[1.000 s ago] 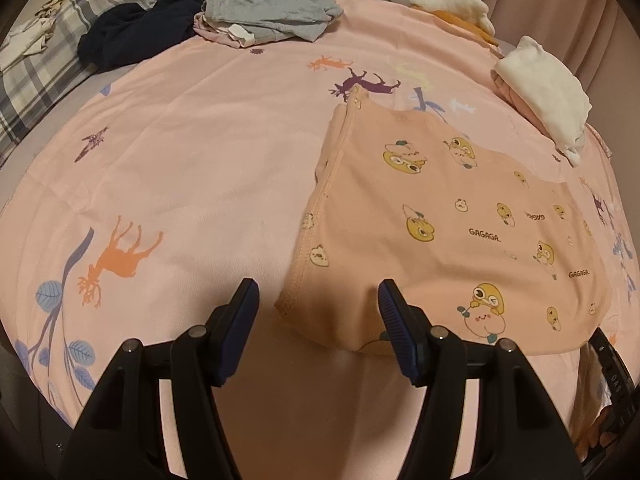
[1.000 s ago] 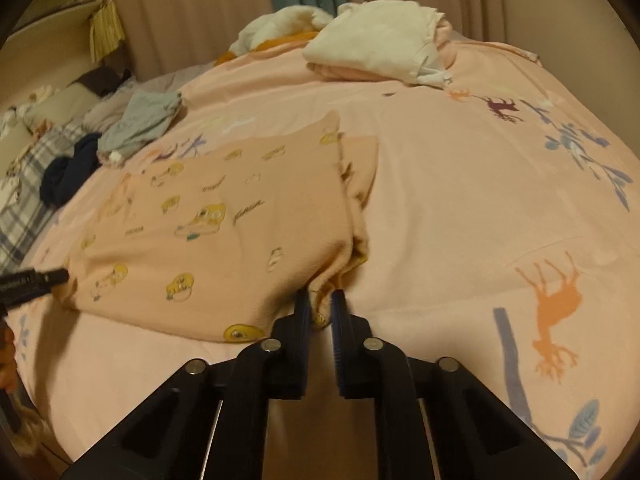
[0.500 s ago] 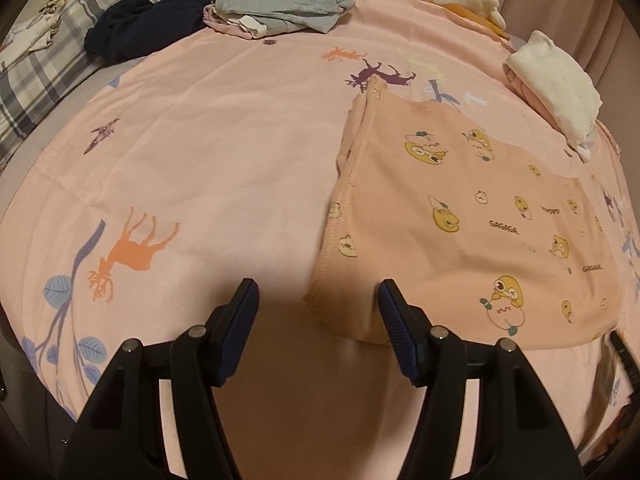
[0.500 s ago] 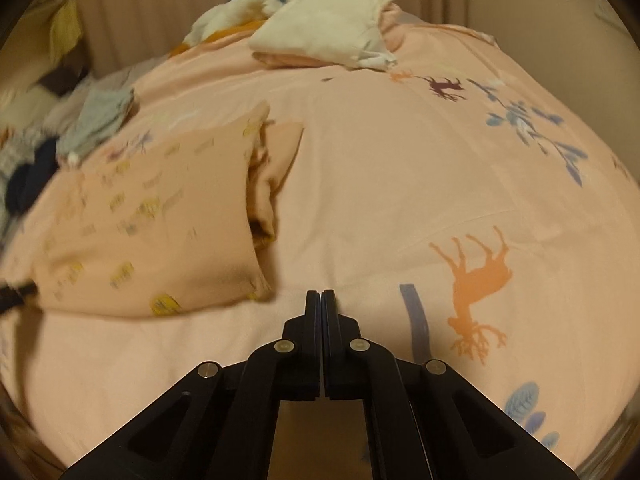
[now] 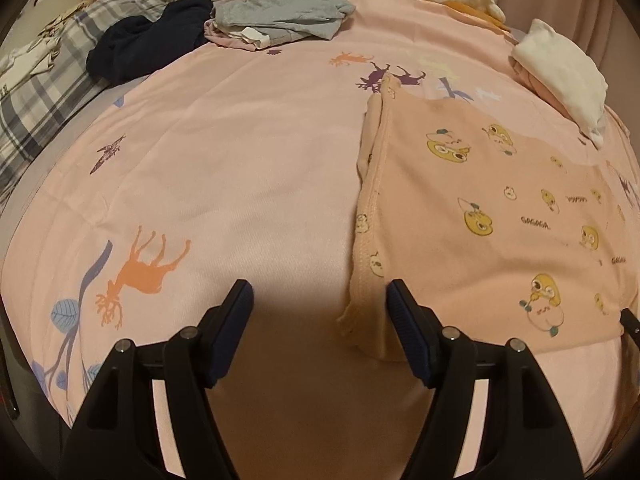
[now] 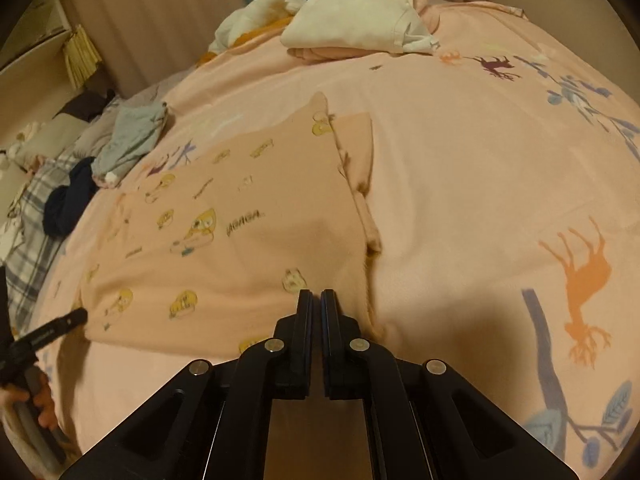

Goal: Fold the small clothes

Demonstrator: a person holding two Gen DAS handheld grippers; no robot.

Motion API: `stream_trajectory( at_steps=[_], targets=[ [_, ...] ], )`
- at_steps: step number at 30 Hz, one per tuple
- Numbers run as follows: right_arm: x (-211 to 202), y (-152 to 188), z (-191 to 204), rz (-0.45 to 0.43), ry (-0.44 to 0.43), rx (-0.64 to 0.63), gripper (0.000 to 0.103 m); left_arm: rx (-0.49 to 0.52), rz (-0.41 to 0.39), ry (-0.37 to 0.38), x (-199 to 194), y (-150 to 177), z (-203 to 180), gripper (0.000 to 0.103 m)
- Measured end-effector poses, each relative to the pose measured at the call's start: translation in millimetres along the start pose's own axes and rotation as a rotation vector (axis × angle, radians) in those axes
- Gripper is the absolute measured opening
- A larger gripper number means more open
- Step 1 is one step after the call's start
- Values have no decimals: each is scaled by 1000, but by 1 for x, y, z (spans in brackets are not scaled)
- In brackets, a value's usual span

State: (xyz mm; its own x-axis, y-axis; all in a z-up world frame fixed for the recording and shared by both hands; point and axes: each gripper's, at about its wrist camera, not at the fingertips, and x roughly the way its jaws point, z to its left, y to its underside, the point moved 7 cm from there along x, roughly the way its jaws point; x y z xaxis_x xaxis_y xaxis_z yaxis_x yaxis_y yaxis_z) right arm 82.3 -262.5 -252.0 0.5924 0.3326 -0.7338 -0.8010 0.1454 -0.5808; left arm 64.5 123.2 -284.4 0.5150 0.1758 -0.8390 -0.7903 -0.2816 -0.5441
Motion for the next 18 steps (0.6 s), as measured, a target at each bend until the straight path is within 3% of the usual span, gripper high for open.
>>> stream_trajectory(
  at_steps=[9,14,16,18],
  targets=[
    [-15,9,-2,30,114,-5,0,-5,41,1,-8,13,6,71],
    [-24,15,0,51,108,-2,5,-7,56,81,-25,15,-5,73],
    [-30,16,0,53,75,31,22,-11,34,137,-35,13,-13,83],
    [-35,17,2,42,60,55,60,-13,-12,168,-45,9,-19,86]
  ],
)
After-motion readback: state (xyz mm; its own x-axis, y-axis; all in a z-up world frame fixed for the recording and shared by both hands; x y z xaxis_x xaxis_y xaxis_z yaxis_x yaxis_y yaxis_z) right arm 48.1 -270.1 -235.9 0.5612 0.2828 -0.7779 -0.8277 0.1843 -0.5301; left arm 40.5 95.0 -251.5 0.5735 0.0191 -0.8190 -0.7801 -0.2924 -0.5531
